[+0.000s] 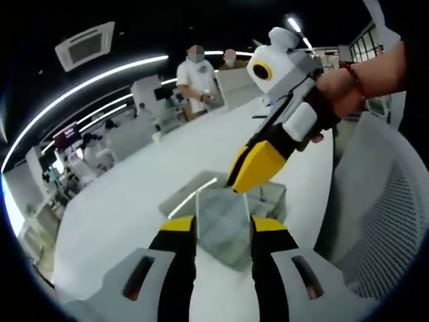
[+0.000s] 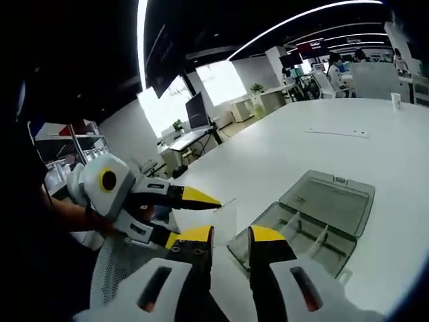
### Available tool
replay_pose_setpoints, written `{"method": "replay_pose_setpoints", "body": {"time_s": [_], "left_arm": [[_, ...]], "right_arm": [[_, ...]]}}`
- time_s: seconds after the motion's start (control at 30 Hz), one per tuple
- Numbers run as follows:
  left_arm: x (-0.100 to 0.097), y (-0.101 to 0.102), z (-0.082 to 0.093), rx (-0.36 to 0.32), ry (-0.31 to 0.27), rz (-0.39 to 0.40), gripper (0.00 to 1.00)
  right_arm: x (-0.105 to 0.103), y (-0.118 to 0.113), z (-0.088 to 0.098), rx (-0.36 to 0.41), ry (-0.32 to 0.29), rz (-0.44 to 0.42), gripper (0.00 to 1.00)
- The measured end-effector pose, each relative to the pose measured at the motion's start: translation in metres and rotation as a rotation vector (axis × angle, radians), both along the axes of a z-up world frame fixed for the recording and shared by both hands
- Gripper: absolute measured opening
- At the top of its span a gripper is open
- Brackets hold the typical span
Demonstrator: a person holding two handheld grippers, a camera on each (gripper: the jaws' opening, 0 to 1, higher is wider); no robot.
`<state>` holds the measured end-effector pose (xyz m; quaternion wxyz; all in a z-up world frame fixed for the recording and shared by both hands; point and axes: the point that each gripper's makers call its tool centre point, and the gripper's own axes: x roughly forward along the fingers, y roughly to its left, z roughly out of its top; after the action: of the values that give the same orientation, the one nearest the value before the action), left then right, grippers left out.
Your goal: Insert the divider into the dual guide fixture by aligning both edges with the guide slots and pushing it downward to the bottom, including one-sided entry, uneven engagement, binding, and posture correction.
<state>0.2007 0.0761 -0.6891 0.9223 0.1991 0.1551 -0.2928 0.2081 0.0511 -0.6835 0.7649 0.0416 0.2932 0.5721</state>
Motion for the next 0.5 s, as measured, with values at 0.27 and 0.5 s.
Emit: {"method": "replay_pose_setpoints", "body": {"time_s": [0.27,0.5], "left_arm": [[-0.0027,-0.0044,0.0034,-0.025,-0.011,-0.021,0.29],[-0.0018,-0.0078,0.0081,-0.057,-0.026,-0.025,0.29]], "right_arm": [[0.0001,0.0002,-0.0002,0.005,0.028,0.002,0.16],[-0.0025,0.0022,-0.0033,0.024,0.061,-0.002,0.15]]}}
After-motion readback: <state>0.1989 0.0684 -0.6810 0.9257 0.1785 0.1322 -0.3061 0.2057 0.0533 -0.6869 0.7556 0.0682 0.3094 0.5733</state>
